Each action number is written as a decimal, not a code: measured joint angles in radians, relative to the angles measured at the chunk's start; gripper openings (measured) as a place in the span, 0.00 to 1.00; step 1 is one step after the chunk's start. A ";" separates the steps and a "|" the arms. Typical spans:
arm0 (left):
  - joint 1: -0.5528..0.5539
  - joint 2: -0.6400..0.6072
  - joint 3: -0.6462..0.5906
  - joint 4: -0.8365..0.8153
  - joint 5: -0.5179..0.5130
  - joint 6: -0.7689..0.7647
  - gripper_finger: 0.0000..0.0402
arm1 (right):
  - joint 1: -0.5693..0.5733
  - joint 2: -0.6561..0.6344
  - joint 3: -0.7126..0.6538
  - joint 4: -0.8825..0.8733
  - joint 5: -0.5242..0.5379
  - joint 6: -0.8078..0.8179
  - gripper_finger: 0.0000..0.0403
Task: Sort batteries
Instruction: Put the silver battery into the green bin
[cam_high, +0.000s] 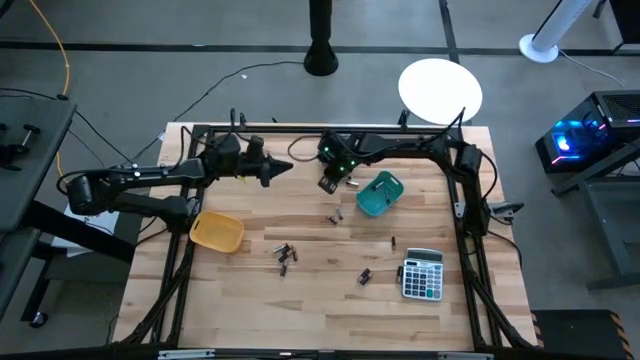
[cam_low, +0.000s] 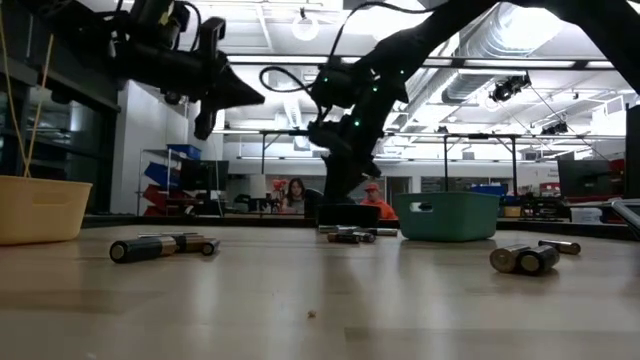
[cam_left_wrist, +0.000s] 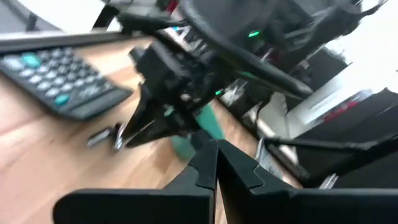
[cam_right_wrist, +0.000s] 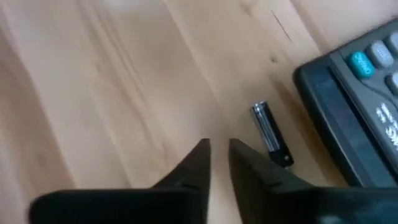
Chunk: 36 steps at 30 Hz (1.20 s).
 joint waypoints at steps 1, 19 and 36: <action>-0.001 0.001 0.000 -0.025 0.000 0.007 0.00 | 0.005 0.001 0.000 -0.005 0.025 -0.021 0.18; -0.036 0.005 -0.001 -0.154 -0.108 0.060 0.00 | 0.046 0.074 -0.001 0.059 0.289 -0.341 0.48; -0.047 0.009 -0.001 -0.181 -0.127 0.061 0.00 | 0.000 0.115 0.011 0.062 0.192 -0.181 0.47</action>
